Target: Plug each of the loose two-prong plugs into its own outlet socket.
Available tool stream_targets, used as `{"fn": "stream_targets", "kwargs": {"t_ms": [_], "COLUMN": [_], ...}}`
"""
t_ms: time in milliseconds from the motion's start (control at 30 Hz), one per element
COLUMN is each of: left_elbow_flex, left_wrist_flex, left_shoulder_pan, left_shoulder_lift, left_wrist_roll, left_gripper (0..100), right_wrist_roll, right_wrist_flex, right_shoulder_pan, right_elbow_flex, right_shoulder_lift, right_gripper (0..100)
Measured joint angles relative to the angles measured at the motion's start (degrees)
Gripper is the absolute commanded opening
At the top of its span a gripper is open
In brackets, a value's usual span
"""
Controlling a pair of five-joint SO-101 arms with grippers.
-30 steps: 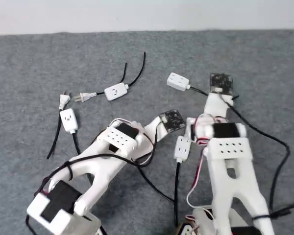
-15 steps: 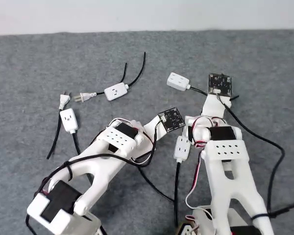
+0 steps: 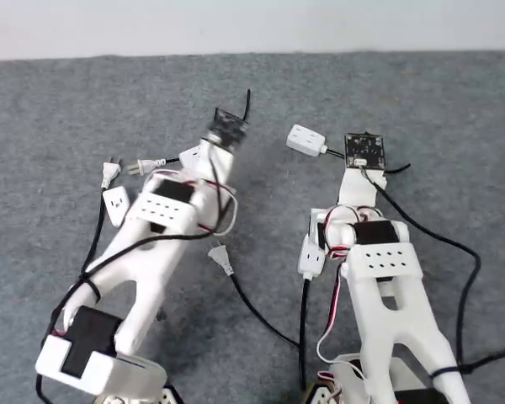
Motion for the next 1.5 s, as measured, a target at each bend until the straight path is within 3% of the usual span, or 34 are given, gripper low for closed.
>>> {"fn": "stream_targets", "kwargs": {"t_ms": [333,1200,1500], "left_elbow_flex": [-1.2,-1.2,-3.0], "left_wrist_flex": [-0.4,-0.4,-0.4], "left_shoulder_pan": [-3.3,-4.0,-6.9], "left_shoulder_lift": [0.0,0.0,0.0], "left_wrist_roll": [5.3,5.5,8.8], "left_gripper": [1,2,2], "right_wrist_roll": [1.4,2.6,8.4], "right_wrist_flex": [-0.4,0.2,-2.6], "right_shoulder_pan": [0.0,2.1,-0.8], "right_elbow_flex": [0.7,2.8,8.5], "right_shoulder_lift": [-0.2,0.0,-1.1], "right_gripper": [0.7,0.7,1.1]}}
